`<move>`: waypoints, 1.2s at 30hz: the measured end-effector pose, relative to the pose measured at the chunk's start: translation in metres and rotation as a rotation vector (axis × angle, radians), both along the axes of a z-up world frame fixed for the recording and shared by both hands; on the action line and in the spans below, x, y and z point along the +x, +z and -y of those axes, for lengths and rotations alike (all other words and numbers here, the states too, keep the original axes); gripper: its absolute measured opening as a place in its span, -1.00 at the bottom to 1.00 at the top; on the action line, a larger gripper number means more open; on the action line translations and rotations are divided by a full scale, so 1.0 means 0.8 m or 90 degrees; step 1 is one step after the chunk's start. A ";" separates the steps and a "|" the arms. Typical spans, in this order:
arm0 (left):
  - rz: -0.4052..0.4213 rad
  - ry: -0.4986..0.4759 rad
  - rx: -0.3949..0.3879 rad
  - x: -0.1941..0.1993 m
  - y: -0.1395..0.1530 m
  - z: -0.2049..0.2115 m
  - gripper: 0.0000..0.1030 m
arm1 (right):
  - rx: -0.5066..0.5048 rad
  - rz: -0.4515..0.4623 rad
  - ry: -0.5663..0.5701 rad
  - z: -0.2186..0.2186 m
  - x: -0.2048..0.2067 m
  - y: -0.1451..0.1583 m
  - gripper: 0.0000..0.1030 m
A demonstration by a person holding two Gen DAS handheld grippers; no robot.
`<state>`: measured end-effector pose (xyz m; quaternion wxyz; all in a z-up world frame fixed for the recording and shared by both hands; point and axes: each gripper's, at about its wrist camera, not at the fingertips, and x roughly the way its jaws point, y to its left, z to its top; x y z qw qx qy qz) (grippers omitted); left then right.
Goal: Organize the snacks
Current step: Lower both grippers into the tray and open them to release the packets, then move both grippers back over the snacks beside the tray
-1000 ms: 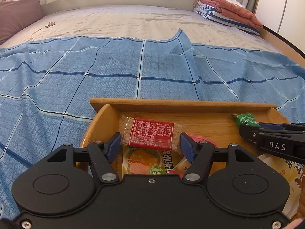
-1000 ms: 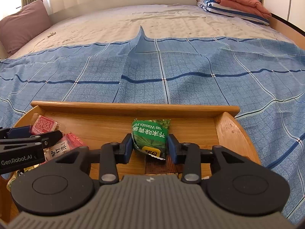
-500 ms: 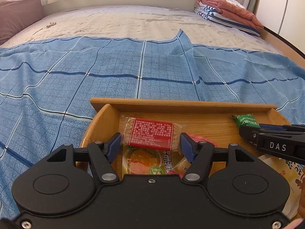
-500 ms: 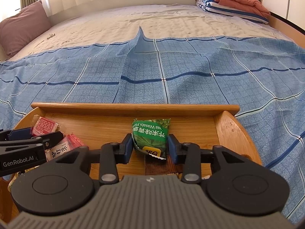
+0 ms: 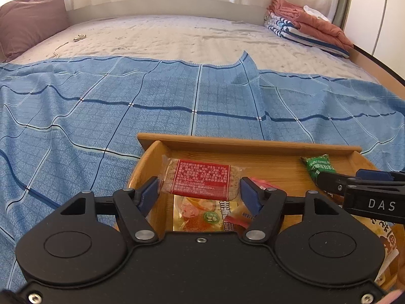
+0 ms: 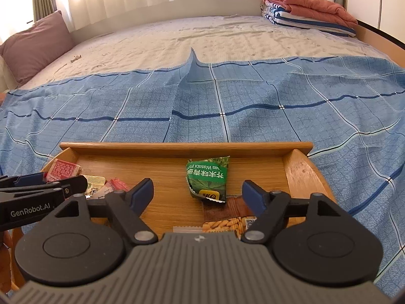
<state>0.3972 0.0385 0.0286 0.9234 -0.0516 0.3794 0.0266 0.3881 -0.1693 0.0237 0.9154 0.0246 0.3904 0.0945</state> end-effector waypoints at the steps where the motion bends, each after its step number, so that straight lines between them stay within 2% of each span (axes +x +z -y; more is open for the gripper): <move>1: 0.005 -0.002 0.000 -0.006 0.004 0.000 0.34 | 0.001 0.003 0.001 0.001 -0.004 0.004 0.67; 6: 0.027 -0.011 0.011 -0.041 0.028 0.002 0.57 | 0.004 0.022 0.011 0.007 -0.034 0.024 0.75; 9: 0.031 -0.015 0.017 -0.061 0.040 0.003 0.59 | 0.007 0.032 0.015 0.011 -0.053 0.037 0.75; 13: 0.041 -0.017 0.016 -0.091 0.055 0.005 0.72 | 0.020 0.049 0.020 0.019 -0.084 0.054 0.79; 22: 0.086 -0.069 0.047 -0.186 0.079 0.029 0.86 | 0.019 0.099 0.058 0.030 -0.171 0.074 0.91; 26: 0.105 -0.094 0.043 -0.229 0.076 0.039 0.88 | 0.004 0.127 0.063 0.035 -0.207 0.073 1.00; 33: 0.126 -0.097 0.028 -0.298 0.052 0.042 0.88 | -0.031 0.155 0.057 0.051 -0.262 0.055 1.00; 36: 0.136 -0.104 0.037 -0.324 0.042 0.044 0.88 | -0.032 0.152 0.046 0.062 -0.282 0.042 1.00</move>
